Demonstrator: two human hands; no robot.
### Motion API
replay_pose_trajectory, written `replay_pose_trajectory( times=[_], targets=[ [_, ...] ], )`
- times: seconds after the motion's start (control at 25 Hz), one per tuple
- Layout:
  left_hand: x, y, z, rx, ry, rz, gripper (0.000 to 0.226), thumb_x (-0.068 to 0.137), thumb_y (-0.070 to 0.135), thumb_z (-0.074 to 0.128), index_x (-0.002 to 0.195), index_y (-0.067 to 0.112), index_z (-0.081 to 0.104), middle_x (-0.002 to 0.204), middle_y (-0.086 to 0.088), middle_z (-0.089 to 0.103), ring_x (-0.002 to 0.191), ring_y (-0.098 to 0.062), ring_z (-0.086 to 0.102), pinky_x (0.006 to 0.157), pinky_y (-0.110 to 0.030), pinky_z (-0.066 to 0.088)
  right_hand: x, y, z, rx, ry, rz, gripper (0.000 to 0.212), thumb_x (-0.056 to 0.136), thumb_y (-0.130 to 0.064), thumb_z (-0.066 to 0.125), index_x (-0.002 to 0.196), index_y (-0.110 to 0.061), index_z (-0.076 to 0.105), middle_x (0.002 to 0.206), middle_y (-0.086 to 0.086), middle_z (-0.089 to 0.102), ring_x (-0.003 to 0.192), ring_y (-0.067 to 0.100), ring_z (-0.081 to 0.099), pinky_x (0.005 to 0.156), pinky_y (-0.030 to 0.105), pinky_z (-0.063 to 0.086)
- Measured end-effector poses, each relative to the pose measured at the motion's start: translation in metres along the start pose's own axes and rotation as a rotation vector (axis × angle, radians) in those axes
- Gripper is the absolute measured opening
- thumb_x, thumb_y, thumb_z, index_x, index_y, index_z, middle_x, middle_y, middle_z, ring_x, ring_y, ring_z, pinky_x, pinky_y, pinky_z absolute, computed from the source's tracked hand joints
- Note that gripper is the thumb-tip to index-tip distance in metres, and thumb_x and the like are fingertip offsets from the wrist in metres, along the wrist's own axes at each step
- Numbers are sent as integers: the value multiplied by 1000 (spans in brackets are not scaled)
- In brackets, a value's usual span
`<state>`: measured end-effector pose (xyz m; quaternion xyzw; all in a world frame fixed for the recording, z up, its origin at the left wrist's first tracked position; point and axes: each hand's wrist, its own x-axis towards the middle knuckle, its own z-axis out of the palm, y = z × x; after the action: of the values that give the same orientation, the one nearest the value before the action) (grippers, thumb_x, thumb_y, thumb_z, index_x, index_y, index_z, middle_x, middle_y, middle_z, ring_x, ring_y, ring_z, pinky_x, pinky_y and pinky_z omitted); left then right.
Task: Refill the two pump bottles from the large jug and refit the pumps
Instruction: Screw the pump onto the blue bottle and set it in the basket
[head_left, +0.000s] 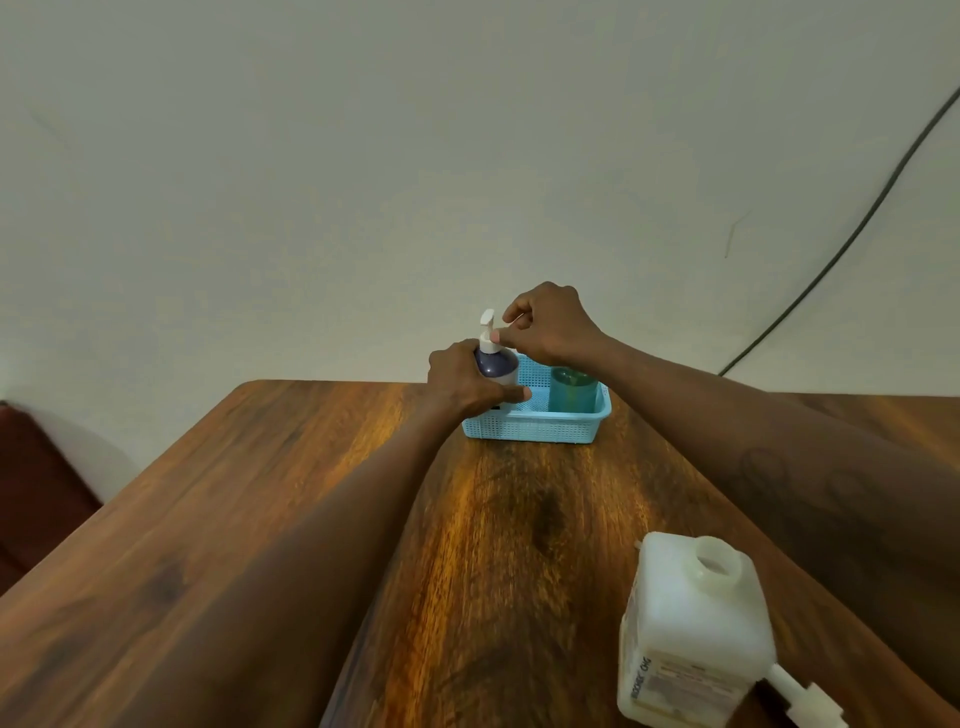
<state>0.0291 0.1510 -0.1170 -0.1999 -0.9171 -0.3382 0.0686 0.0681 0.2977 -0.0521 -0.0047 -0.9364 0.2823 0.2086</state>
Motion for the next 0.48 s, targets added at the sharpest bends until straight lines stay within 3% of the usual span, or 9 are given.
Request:
replay_pose_trajectory(
  times=[0.16,0.36,0.48],
  targets=[
    [-11,6,-23,67,-43,-126,86,65,59,90,126,10,56,115,-6,65,95,-17,57,78,-30,47,-28,-8,-23,0,-9,-14,33,81,-30,84,108,-12,79,101,2,77,77,5,65,70,14,49],
    [-72,18,-59,90,3,-93,89,76,52,86,145,8,51,146,-13,56,130,-28,54,99,-36,48,-80,-15,-64,36,5,28,33,82,-25,84,112,-11,77,107,5,78,87,11,68,84,23,56],
    [-113,29,-75,11,-55,10,88,78,62,80,147,16,53,147,-9,58,128,-25,58,89,-28,50,-118,-18,-80,47,3,57,34,83,-24,84,113,-11,77,115,6,76,94,14,69,86,24,58]
  ],
)
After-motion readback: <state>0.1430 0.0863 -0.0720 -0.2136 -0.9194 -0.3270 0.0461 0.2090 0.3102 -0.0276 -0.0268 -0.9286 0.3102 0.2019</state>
